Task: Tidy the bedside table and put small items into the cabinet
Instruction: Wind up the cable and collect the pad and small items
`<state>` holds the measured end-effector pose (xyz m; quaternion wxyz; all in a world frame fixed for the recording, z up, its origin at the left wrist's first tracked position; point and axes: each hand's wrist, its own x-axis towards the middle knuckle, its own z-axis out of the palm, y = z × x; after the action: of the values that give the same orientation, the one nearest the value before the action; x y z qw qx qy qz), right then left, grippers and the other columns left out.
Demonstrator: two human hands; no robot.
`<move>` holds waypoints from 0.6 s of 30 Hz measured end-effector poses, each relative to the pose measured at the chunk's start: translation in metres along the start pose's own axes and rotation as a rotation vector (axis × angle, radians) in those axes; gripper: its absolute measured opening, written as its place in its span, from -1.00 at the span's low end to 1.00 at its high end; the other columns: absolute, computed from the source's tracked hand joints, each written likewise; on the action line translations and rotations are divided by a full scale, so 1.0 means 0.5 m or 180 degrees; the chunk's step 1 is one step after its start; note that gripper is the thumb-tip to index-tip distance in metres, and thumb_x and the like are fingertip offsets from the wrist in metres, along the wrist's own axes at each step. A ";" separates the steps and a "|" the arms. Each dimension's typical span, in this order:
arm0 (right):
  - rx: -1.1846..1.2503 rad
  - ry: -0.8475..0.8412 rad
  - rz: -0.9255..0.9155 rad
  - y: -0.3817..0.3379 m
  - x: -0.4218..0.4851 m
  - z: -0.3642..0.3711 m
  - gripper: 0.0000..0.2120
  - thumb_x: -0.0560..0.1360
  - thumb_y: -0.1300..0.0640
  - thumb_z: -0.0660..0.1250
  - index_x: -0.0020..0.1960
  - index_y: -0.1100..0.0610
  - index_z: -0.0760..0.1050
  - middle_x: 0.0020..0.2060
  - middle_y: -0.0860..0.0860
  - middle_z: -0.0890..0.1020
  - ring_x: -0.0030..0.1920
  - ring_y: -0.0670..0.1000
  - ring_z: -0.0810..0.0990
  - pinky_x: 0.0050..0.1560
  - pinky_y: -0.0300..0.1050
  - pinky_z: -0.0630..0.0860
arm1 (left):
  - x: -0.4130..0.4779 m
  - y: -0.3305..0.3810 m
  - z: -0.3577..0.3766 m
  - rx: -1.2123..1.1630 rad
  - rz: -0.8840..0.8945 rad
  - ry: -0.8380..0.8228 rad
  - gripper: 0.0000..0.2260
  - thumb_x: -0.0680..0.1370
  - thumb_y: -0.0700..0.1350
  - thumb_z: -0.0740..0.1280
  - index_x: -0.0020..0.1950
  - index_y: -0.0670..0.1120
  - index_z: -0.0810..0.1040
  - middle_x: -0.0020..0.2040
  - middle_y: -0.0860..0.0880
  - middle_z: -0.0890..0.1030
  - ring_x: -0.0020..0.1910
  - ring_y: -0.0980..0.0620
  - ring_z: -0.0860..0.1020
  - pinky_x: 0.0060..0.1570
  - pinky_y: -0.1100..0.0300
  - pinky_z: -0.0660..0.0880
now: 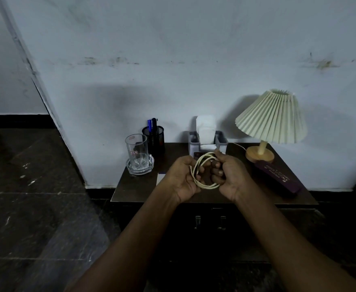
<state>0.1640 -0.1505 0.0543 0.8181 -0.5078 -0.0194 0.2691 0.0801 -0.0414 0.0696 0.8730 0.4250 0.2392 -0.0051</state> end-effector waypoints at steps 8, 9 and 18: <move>0.0156 0.0625 -0.0728 0.035 -0.003 0.027 -0.70 0.69 -0.10 0.23 0.09 0.10 0.60 -0.06 0.12 0.74 -0.03 0.16 0.74 0.05 0.15 0.68 | 0.004 -0.011 0.010 -0.0536 0.0575 0.0281 -0.72 0.63 -0.08 0.31 -0.21 -0.22 0.52 -0.49 -0.09 0.53 -0.55 0.04 0.47 -0.46 0.25 0.49; 0.0115 0.0948 -0.0948 0.039 -0.003 0.030 -0.71 0.70 -0.09 0.22 0.12 0.11 0.58 -0.03 0.12 0.73 0.01 0.18 0.72 0.08 0.17 0.67 | 0.008 -0.013 0.011 -0.0588 0.0529 0.0348 -0.73 0.59 -0.11 0.31 -0.27 -0.21 0.50 -0.46 -0.12 0.54 -0.48 -0.02 0.48 -0.39 0.20 0.50; -0.0763 0.0783 -0.1534 0.026 -0.007 0.024 -0.70 0.72 -0.10 0.16 0.05 0.05 0.58 -0.24 -0.15 0.72 -0.25 -0.20 0.68 -0.30 -0.33 0.57 | 0.009 -0.007 0.006 -0.0883 0.0463 0.0453 -0.64 0.61 -0.04 0.31 -0.34 -0.16 0.62 -0.48 -0.06 0.57 -0.59 0.06 0.50 -0.46 0.27 0.54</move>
<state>0.1518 -0.1378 0.0499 0.7889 -0.6104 -0.0718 -0.0007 0.0845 -0.0450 0.0669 0.9023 0.3158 0.2674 0.1212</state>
